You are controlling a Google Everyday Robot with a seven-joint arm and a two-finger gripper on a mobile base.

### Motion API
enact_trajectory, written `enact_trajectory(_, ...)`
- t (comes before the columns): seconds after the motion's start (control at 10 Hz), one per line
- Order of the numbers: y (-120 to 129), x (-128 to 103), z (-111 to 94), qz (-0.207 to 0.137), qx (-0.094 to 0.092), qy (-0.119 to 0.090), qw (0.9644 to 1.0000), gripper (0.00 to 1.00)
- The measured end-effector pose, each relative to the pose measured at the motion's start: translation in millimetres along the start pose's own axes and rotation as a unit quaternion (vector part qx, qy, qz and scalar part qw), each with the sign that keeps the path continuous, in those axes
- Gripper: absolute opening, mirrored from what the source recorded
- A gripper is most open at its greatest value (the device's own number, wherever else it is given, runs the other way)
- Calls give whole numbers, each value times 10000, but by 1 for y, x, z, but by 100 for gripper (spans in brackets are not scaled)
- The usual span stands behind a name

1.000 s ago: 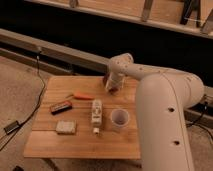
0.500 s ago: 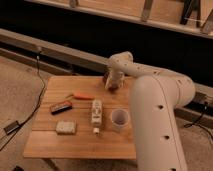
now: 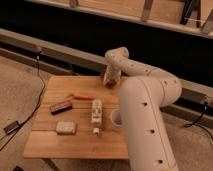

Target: Push the ceramic bowl across the table

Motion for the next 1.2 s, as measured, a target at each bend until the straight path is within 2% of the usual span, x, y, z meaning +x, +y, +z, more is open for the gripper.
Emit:
enact_trajectory(0.3,8,-21,7,-144,59,-14,9999,65)
enact_trajectory(0.7,23,-52,2,-374,170,-104,9991,65)
enact_trajectory(1.2,41,-67,-1,-619,233,-156,9977,65)
